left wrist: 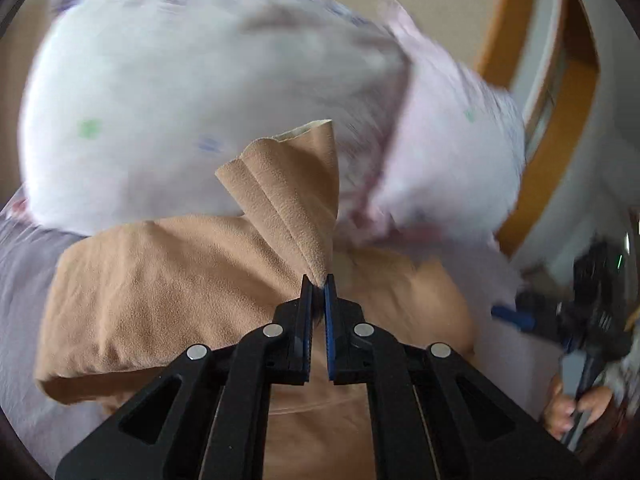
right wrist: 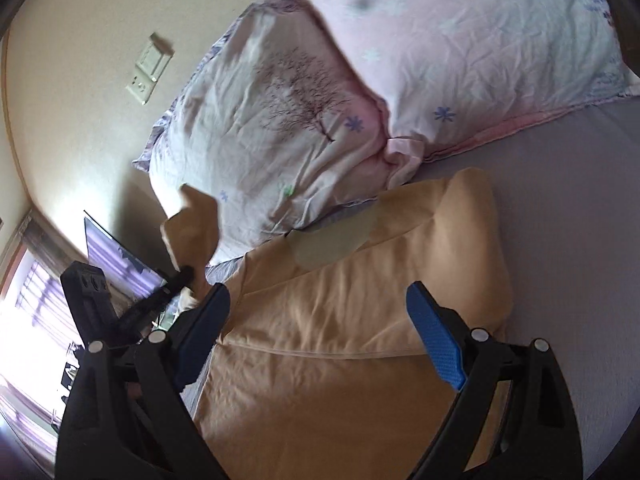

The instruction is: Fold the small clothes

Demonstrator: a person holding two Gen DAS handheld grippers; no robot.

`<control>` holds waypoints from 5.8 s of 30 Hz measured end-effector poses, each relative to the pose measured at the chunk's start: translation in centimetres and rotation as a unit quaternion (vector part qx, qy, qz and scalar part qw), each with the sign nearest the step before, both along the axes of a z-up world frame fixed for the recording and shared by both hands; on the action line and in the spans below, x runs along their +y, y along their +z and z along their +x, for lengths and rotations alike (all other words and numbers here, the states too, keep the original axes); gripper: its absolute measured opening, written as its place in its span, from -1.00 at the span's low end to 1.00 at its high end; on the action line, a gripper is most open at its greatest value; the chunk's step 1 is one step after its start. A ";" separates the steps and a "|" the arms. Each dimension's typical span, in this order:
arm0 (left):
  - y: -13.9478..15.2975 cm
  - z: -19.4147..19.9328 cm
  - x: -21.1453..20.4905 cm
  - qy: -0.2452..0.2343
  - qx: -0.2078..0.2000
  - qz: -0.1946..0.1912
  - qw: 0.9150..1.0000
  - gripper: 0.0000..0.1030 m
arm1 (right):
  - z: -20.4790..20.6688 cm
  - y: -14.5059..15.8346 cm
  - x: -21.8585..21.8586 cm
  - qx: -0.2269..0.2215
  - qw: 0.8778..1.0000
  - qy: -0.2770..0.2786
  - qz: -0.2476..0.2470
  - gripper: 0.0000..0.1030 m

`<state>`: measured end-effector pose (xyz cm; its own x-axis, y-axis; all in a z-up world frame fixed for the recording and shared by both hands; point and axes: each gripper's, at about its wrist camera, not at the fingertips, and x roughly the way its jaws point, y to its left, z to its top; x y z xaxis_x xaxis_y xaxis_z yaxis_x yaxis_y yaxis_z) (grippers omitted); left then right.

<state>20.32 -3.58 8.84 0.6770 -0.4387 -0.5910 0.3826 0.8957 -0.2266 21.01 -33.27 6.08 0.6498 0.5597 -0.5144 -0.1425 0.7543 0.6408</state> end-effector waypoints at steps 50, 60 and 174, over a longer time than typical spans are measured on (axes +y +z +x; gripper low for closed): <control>-8.5 0.1 8.9 0.060 0.086 0.084 0.991 0.50 | 6.5 -4.8 -0.1 0.103 0.980 -0.052 -0.163 -0.38; -6.9 -2.1 11.3 0.064 0.087 0.011 0.994 0.50 | 5.8 -3.2 -1.7 0.065 0.979 -0.096 -0.166 -0.45; -3.3 4.5 -8.0 -0.138 0.248 -0.355 0.891 0.06 | 3.6 -6.3 -12.3 -0.028 0.983 -0.140 0.117 0.70</control>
<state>24.83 -11.57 5.53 0.2187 -0.9303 -0.2946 0.2606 0.3466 -0.9011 24.64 -45.61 -0.18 0.8187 0.4539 -0.3518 0.0090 0.6024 0.7982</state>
